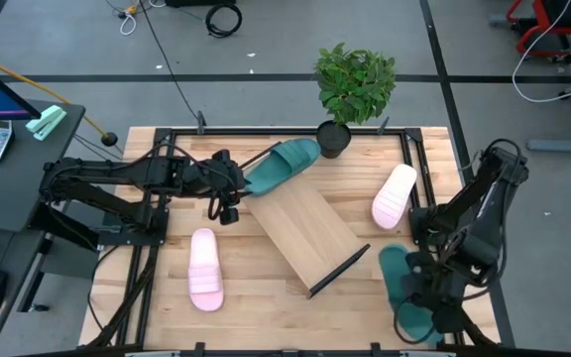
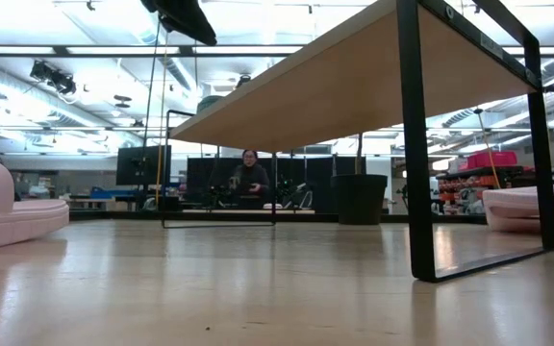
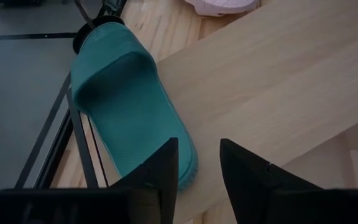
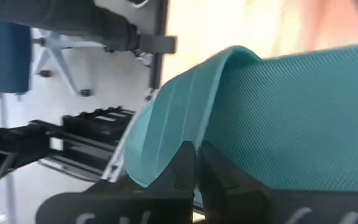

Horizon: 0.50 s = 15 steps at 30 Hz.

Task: Pick and place slides into the shelf
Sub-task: Put the green slide on the shelf

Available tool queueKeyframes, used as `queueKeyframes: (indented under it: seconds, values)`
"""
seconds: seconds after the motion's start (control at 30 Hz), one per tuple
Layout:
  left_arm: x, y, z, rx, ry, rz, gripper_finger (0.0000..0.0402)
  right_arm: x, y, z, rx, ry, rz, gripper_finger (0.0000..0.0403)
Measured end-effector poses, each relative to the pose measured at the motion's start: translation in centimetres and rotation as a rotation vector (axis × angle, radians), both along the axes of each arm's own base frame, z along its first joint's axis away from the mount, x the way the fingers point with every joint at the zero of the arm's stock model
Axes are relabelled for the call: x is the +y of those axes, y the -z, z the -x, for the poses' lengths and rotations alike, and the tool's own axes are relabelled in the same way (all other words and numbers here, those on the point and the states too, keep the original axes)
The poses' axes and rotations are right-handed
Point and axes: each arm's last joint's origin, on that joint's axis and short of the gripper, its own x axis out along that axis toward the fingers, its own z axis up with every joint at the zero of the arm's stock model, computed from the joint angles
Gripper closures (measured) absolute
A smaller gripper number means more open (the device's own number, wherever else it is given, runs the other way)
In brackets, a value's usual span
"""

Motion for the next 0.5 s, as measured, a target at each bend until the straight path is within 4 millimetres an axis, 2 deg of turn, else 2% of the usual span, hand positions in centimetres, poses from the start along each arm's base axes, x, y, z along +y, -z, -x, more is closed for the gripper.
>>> queueKeyframes:
  seconds: [0.5]
  values:
    - [-0.1, -0.6, -0.6, -0.104, 0.048, 0.143, 0.0262, -5.4, -6.7, -2.8, -0.175, -0.026, 0.168, 0.0396]
